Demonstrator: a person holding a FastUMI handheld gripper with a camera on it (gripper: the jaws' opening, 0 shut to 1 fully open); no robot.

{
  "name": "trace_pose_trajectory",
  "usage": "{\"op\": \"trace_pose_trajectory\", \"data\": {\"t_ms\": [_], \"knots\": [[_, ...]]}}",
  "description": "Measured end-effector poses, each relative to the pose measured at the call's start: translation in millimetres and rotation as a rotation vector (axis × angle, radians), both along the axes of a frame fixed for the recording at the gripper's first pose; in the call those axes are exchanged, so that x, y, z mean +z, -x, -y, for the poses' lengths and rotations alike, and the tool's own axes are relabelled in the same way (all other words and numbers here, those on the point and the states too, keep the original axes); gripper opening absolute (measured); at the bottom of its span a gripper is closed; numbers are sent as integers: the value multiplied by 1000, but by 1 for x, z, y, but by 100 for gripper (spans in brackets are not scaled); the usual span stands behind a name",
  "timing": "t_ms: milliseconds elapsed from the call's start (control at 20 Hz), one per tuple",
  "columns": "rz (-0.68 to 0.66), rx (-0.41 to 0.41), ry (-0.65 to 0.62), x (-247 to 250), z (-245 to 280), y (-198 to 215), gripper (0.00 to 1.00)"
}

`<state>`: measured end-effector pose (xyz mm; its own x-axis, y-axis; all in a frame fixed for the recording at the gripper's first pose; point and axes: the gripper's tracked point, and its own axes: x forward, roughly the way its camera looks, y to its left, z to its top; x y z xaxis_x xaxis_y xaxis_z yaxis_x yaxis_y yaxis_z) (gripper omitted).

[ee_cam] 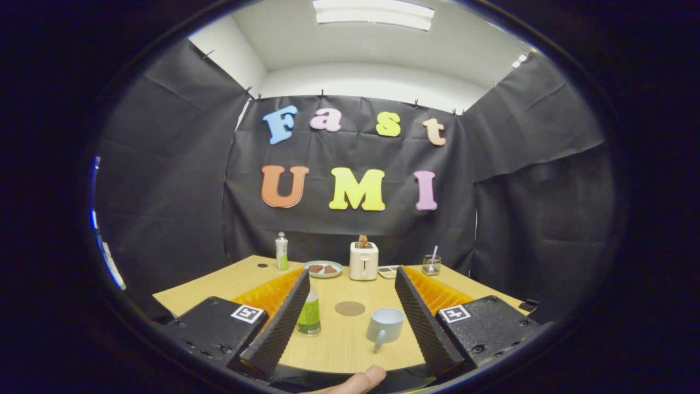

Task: Take the bottle from table, then pour the juice into the cup, finally place the bottle on the coaster

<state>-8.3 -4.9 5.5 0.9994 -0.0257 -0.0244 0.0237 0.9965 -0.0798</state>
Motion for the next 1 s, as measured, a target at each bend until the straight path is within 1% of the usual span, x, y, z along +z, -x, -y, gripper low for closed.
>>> {"op": "trace_pose_trajectory", "data": {"t_ms": [200, 300, 600, 850, 1000], "knots": [[-2, -13, -22, -1, 0, 0, 100], [15, 9, -38, 2, -2, -2, 100], [0, 45, -66, -9, -21, -34, 100], [-82, 83, -16, -55, -48, -71, 100], [-133, 83, 17, -80, -62, -96, 100]]}}
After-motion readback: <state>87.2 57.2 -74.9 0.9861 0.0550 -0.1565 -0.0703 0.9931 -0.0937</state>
